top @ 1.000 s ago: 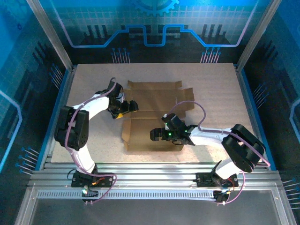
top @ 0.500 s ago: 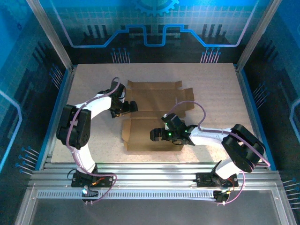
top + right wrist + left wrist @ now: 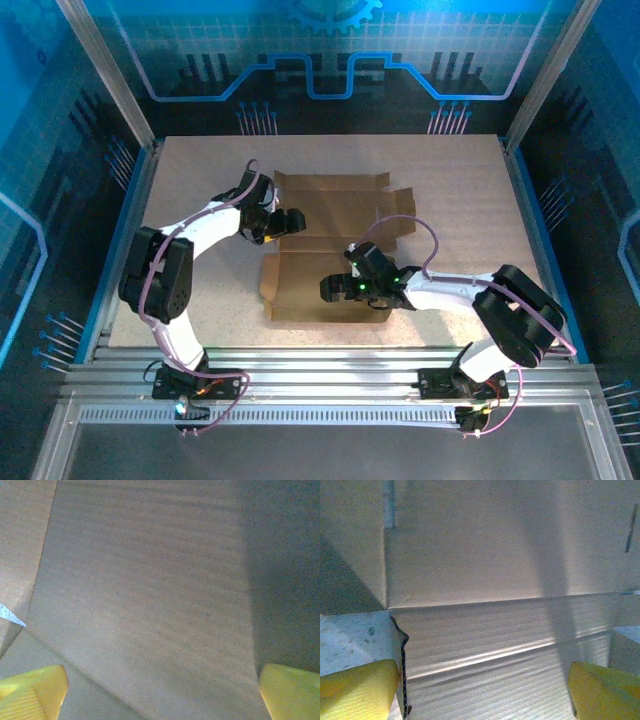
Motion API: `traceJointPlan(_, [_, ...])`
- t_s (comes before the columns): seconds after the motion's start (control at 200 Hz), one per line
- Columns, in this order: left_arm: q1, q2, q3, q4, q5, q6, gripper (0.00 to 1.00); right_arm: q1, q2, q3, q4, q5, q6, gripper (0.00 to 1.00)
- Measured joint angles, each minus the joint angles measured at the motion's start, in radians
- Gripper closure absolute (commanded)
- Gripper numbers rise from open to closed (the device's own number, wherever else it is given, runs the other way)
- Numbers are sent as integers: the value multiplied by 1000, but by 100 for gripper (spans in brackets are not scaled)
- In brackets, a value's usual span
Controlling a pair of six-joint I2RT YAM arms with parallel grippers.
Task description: Fold the paper box
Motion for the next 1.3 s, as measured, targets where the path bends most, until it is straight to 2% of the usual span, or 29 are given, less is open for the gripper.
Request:
traceJointPlan(0.986, [-64, 116, 20, 72, 21, -39, 11, 1, -10, -17, 27, 1, 3, 0])
traceJointPlan(1.301, [-105, 93, -55, 163, -8, -87, 12, 1, -73, -61, -4, 2, -13, 0])
